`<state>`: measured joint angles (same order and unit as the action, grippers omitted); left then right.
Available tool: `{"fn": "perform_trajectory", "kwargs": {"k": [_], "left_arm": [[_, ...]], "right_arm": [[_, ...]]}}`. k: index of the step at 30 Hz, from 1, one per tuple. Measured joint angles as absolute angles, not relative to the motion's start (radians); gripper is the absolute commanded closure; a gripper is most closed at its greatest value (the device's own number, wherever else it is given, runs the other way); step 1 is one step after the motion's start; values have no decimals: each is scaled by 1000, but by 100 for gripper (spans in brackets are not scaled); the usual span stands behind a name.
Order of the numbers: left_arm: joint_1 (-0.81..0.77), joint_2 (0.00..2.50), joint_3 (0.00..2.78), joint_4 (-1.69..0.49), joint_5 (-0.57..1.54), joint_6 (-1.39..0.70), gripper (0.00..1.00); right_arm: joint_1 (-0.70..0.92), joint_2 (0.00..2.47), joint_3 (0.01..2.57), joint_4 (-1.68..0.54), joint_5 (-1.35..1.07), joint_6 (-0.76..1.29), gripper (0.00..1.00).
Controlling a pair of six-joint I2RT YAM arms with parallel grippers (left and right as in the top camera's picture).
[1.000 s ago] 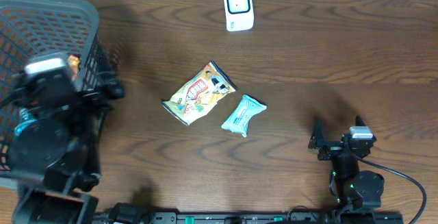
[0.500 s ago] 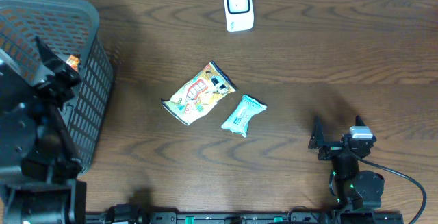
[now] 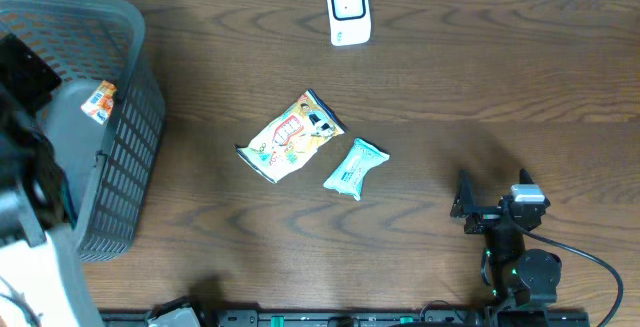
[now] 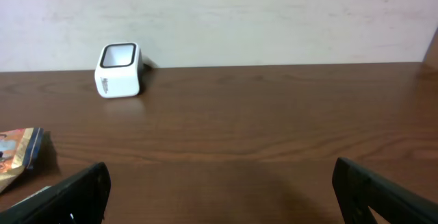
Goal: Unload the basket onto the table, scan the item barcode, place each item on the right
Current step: 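Release the wipes pack on the table and move left gripper to basket, then lower the left gripper into the basket and grasp the orange box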
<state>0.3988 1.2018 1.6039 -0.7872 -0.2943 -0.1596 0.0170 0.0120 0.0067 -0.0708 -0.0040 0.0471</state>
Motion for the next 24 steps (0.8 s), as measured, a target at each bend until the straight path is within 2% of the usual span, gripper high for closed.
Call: {"fn": "perform_trajectory", "kwargs": {"k": [5,10,18,24], "left_arm": [[509,1346,1605,-884,-113,-223,2],[542,1481,1605,-926,-16,-230,2],[543,1655,1605,-928,196,-76,2],[543,1752,1605,-886,242,-17,2]], "right_arm": [[17,12,7,-71,-4,47,1],[17,12,7,-70,-4,47,1],[17,12,7,-71,-4,47,1],[17,12,7,-70,-4,47,1]]}}
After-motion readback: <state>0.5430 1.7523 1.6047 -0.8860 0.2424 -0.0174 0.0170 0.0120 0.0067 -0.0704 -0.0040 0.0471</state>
